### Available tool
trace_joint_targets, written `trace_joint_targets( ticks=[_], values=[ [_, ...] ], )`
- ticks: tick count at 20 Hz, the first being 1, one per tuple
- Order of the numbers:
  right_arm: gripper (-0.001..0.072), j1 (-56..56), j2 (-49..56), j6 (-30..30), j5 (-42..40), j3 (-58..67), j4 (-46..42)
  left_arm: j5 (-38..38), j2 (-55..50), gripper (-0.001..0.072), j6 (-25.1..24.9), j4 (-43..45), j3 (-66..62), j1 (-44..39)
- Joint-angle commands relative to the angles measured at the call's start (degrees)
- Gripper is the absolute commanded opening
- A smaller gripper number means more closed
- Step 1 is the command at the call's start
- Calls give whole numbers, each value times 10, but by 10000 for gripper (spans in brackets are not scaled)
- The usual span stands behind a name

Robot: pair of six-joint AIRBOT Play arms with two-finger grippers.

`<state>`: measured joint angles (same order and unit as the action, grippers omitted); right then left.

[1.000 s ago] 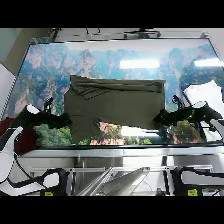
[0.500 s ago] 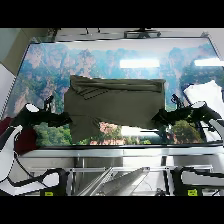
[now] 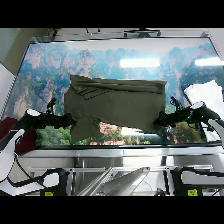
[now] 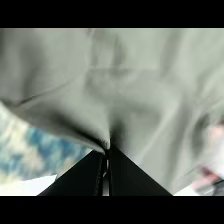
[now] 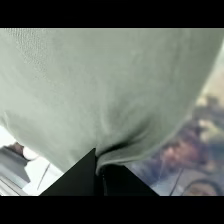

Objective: Fold the shirts.

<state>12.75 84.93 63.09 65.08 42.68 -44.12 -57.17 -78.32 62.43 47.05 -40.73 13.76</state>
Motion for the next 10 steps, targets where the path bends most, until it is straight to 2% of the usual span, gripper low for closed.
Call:
trace_joint_targets(
  ticks=[1,5,8,10],
  values=[
    [20,10,-20,-5,35,9,6,-53,1,16,-9,-14,-37,-2],
    [20,68,-61,45,68,47,-92,-113,30,15,47,40,-64,7],
    [20,96,-71,46,79,66,-121,-132,97,15,63,49,-63,9],
    [20,104,-72,46,79,70,-135,-130,147,17,85,87,-63,10]
  ],
)
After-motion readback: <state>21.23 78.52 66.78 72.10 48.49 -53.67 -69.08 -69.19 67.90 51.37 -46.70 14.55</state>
